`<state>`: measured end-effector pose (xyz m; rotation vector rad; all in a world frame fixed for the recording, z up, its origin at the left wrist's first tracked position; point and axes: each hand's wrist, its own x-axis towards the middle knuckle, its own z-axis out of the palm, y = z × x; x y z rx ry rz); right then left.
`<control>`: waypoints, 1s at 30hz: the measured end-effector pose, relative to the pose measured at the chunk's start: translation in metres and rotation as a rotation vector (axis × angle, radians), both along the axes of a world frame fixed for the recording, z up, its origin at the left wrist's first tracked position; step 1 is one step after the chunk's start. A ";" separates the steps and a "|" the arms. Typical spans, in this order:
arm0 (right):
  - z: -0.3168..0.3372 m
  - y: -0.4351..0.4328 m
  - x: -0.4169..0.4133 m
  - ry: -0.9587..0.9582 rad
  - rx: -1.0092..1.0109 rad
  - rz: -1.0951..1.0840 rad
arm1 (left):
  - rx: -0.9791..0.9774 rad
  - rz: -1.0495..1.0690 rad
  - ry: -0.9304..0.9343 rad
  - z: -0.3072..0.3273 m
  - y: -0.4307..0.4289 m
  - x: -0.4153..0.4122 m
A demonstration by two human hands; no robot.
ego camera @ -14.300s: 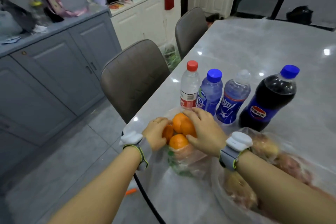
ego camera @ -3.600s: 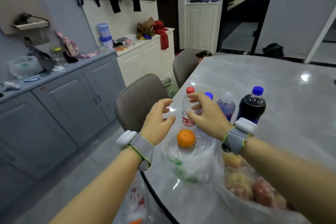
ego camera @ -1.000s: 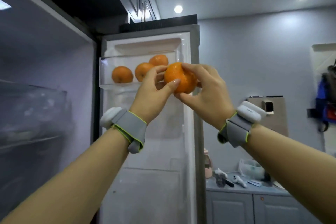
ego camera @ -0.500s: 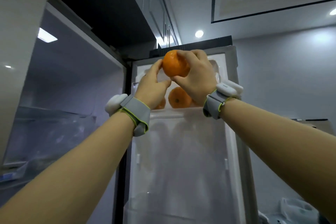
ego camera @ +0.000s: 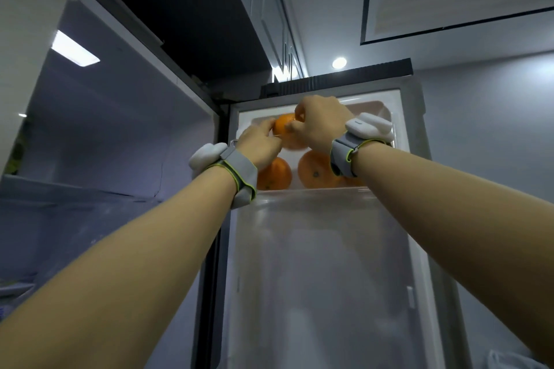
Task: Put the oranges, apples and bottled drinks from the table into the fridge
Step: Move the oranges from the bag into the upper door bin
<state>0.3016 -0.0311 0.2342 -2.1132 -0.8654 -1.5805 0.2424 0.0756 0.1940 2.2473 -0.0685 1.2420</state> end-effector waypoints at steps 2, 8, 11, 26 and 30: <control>-0.004 -0.002 0.002 -0.059 -0.013 -0.033 | 0.025 0.074 -0.018 -0.009 -0.002 0.001; -0.022 -0.016 0.000 -0.111 0.013 0.075 | 0.073 0.100 -0.129 -0.019 -0.006 -0.002; -0.037 -0.033 -0.007 -0.148 0.018 0.147 | 0.042 -0.004 -0.172 -0.031 -0.015 -0.005; -0.163 -0.159 -0.044 -0.036 0.044 0.106 | -0.087 -0.507 -0.418 -0.122 -0.130 0.002; -0.193 -0.203 -0.057 0.055 0.079 0.086 | -0.140 -0.670 -0.350 -0.153 -0.170 0.005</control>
